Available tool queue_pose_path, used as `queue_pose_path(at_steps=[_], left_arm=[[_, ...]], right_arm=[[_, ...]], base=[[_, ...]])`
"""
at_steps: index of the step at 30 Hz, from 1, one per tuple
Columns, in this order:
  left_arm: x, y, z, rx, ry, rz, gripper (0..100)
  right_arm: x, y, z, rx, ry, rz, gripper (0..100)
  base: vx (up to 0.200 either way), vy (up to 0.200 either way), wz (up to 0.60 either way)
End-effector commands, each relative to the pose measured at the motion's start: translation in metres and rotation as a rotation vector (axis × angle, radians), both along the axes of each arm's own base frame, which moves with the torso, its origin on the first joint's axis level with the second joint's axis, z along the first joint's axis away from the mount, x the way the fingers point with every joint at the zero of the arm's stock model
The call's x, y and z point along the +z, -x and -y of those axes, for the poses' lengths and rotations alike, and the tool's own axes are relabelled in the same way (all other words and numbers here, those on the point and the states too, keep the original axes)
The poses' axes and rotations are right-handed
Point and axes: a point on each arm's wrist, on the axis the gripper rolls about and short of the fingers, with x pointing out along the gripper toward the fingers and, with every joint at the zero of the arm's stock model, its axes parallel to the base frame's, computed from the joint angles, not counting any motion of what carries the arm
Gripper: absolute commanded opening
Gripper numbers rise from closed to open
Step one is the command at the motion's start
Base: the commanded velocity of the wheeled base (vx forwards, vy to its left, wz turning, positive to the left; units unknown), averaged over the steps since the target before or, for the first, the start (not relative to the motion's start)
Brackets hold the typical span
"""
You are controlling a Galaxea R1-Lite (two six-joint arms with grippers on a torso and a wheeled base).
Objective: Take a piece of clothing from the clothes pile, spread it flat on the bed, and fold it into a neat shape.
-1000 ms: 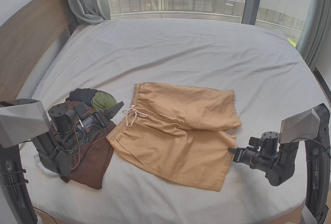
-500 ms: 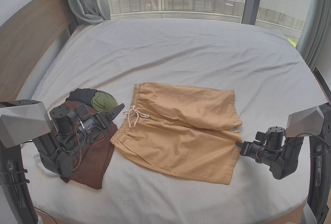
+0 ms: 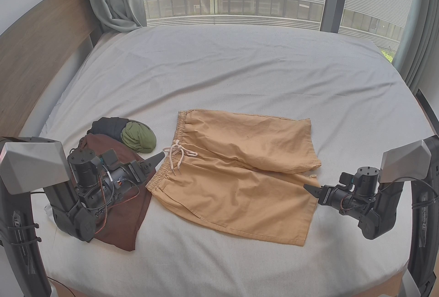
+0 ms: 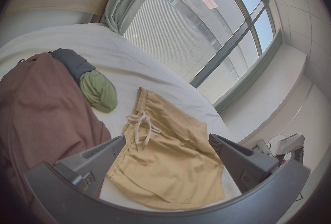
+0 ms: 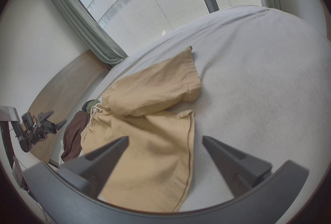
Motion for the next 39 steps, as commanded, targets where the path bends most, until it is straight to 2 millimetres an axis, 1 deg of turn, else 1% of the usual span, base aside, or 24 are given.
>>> queue_pose_path(at_steps=[1,7,8,10,11,13,17,26,31,32,39], left_arm=[[-0.010,0.008,-0.010,0.008,-0.025,-0.046,100],[-0.019,0.011,-0.011,0.002,-0.032,-0.081,100],[-0.024,0.010,-0.011,0.000,-0.035,-0.096,100],[-0.025,0.010,-0.010,-0.001,-0.036,-0.100,100],[-0.032,0.009,-0.009,-0.001,-0.039,-0.117,100],[-0.036,0.008,-0.009,0.000,-0.041,-0.127,100],[-0.046,0.007,-0.009,0.001,-0.045,-0.152,100],[-0.063,-0.003,-0.010,0.015,-0.047,-0.172,100],[-0.068,-0.008,-0.011,0.034,-0.048,-0.170,100],[-0.068,-0.010,-0.014,0.044,-0.047,-0.169,100],[-0.078,-0.012,-0.015,0.049,-0.049,-0.189,100]], right_arm=[[0.023,0.007,0.004,-0.008,-0.011,0.043,100],[0.037,0.010,0.006,-0.026,-0.003,0.078,100],[0.041,0.012,0.006,-0.024,-0.007,0.085,100],[0.041,0.012,0.006,-0.024,-0.006,0.084,100],[0.038,0.013,0.005,-0.021,-0.005,0.075,100],[0.036,0.013,0.005,-0.018,-0.006,0.068,100],[0.037,0.011,0.006,-0.019,-0.006,0.075,100],[0.037,0.011,0.006,-0.020,-0.008,0.076,100],[0.038,0.011,0.006,-0.020,-0.008,0.077,100],[0.038,0.011,0.006,-0.020,-0.008,0.079,100],[0.038,0.010,0.006,-0.020,-0.008,0.081,100]], base=[[0.000,0.000,0.00],[0.000,0.000,0.00],[0.000,0.000,0.00],[0.000,0.000,0.00],[0.000,0.000,0.00],[0.000,0.000,0.00],[0.000,0.000,0.00],[0.000,0.000,0.00],[0.000,0.000,0.00],[0.000,0.000,0.00],[0.000,0.000,0.00]])
